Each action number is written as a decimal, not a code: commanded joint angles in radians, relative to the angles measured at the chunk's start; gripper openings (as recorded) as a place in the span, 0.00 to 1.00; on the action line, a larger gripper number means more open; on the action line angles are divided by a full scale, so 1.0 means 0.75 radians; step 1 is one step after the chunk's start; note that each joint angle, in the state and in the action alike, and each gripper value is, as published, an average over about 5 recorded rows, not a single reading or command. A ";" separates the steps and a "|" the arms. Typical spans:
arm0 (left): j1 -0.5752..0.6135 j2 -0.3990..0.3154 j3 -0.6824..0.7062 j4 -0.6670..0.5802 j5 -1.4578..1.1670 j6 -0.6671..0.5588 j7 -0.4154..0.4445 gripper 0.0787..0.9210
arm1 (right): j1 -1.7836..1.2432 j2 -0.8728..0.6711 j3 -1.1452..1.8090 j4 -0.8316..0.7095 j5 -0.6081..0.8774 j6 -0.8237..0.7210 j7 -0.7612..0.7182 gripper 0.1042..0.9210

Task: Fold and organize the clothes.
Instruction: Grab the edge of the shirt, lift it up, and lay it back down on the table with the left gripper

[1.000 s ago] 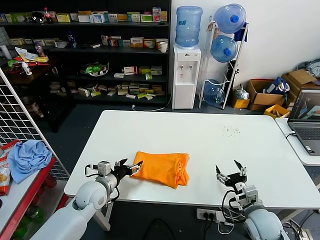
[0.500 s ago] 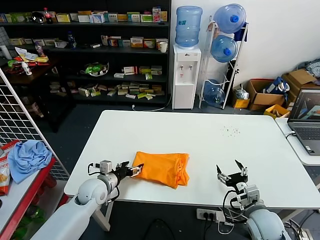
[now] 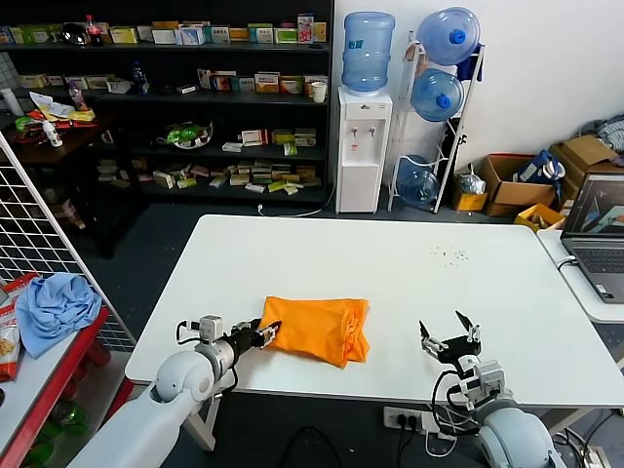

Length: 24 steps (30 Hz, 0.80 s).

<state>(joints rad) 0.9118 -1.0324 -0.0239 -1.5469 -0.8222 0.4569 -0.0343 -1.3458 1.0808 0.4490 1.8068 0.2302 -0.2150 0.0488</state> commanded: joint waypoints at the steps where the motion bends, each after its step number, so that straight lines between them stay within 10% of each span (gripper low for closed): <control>1: 0.010 -0.005 -0.003 -0.019 0.001 -0.001 0.001 0.45 | -0.004 0.003 0.001 0.005 -0.001 0.000 0.002 0.88; 11: 0.063 0.035 -0.062 -0.073 -0.004 -0.024 -0.058 0.12 | -0.001 0.012 -0.008 0.008 -0.020 0.000 0.000 0.88; 24: 0.179 0.308 -0.285 -0.119 0.074 -0.010 -0.186 0.09 | 0.060 0.036 -0.110 0.027 -0.041 -0.023 0.017 0.88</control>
<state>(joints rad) 0.9921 -0.9520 -0.1198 -1.6212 -0.8022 0.4478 -0.1177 -1.3258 1.0981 0.4131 1.8239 0.2073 -0.2280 0.0582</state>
